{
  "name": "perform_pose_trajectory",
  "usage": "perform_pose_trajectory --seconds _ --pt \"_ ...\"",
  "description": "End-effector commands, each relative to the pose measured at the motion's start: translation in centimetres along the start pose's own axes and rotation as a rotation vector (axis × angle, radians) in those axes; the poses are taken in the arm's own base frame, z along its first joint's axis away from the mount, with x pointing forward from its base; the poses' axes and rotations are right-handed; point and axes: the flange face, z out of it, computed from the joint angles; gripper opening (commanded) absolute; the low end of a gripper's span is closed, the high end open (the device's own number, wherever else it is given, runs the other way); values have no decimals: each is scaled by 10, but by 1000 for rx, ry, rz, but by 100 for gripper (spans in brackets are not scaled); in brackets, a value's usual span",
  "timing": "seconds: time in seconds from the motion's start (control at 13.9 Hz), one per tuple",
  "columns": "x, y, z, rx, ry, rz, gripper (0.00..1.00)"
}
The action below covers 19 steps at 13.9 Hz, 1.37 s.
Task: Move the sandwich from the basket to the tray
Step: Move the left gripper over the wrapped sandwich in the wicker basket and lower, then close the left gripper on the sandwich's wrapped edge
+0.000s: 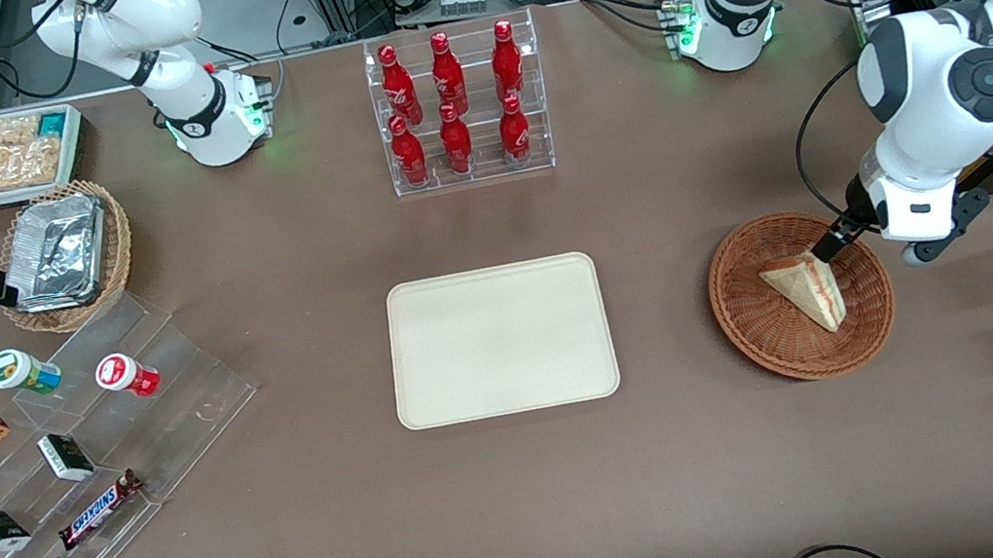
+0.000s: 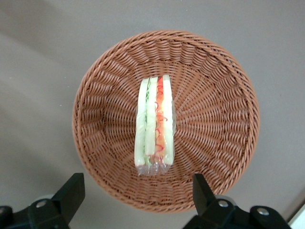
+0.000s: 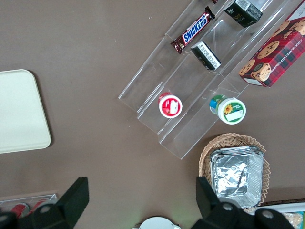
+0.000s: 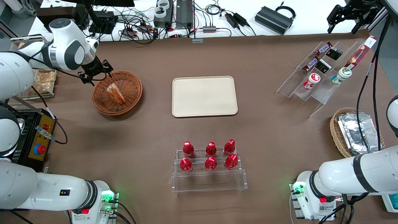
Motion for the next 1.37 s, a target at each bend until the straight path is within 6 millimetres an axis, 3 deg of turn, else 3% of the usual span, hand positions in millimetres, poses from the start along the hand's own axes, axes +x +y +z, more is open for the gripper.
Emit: perform_pose_trajectory --seconds 0.0,0.36,0.79,1.15,1.22,1.3 --pt "-5 -2 11 -30 25 -39 100" --pt "-8 -2 47 -61 57 -71 100" --pt "-16 19 80 -84 75 -106 100" --pt "-17 18 90 -67 70 -82 99" --pt "-17 18 91 -65 67 -82 89" --pt "-17 18 92 -64 66 -82 70"
